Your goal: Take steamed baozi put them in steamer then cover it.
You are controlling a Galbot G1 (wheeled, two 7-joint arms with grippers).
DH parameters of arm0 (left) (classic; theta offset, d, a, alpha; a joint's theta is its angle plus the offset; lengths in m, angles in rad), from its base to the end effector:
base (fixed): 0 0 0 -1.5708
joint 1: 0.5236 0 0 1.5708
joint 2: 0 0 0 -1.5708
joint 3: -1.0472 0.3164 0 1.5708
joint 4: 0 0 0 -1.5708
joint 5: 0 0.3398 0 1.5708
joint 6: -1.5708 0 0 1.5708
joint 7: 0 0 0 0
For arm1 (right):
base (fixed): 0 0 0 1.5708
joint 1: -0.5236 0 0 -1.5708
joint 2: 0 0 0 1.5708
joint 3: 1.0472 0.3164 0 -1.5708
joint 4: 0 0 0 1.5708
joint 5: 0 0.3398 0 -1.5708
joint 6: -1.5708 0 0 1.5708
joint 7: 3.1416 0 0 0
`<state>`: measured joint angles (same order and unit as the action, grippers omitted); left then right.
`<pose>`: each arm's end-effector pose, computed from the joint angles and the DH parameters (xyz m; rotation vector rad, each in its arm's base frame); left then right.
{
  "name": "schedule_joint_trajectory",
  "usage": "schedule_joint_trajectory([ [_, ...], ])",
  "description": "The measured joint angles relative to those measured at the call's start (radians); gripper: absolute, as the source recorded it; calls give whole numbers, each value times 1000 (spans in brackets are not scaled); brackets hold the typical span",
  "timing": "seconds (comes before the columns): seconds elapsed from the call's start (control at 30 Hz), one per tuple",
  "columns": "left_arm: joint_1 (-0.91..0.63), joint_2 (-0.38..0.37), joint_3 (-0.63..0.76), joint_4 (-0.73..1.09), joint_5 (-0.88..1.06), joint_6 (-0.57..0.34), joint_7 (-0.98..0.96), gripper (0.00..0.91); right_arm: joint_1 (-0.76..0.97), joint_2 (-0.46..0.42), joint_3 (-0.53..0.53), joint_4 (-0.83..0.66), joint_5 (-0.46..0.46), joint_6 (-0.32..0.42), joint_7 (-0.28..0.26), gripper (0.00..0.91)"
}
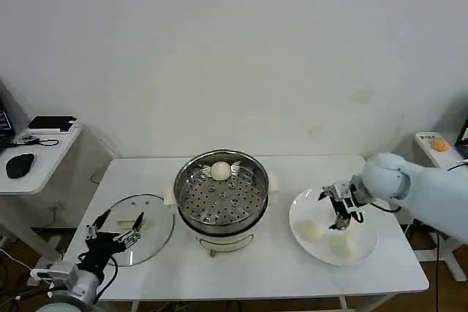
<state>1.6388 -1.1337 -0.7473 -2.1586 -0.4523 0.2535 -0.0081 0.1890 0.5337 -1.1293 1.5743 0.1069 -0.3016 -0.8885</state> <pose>0.1790 0.1110 -0.2280 -0.0799 -2.9172 -0.0605 0.4177 -0.0991 -0.1747 1.3485 -1.4216 1.4234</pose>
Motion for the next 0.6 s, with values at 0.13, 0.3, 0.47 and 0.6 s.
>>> schedule_joint_trajectory([
  [0.13, 4, -3, -11, 2, -3, 1, -1, 907, -46, 26, 21, -30, -9, -1, -6, 907],
  [0.3, 6, -4, -21, 6, -5, 2, -2, 907, -90, 56, 43, -68, -24, 1, -9, 907],
  [0.47, 3, -6, -24, 15, -7, 2, -2, 907, -124, 83, 67, -100, -37, 9, -8, 907],
  [0.6, 3, -6, -24, 16, -7, 2, -2, 907, -146, 103, 86, -123, -39, 9, -8, 887],
])
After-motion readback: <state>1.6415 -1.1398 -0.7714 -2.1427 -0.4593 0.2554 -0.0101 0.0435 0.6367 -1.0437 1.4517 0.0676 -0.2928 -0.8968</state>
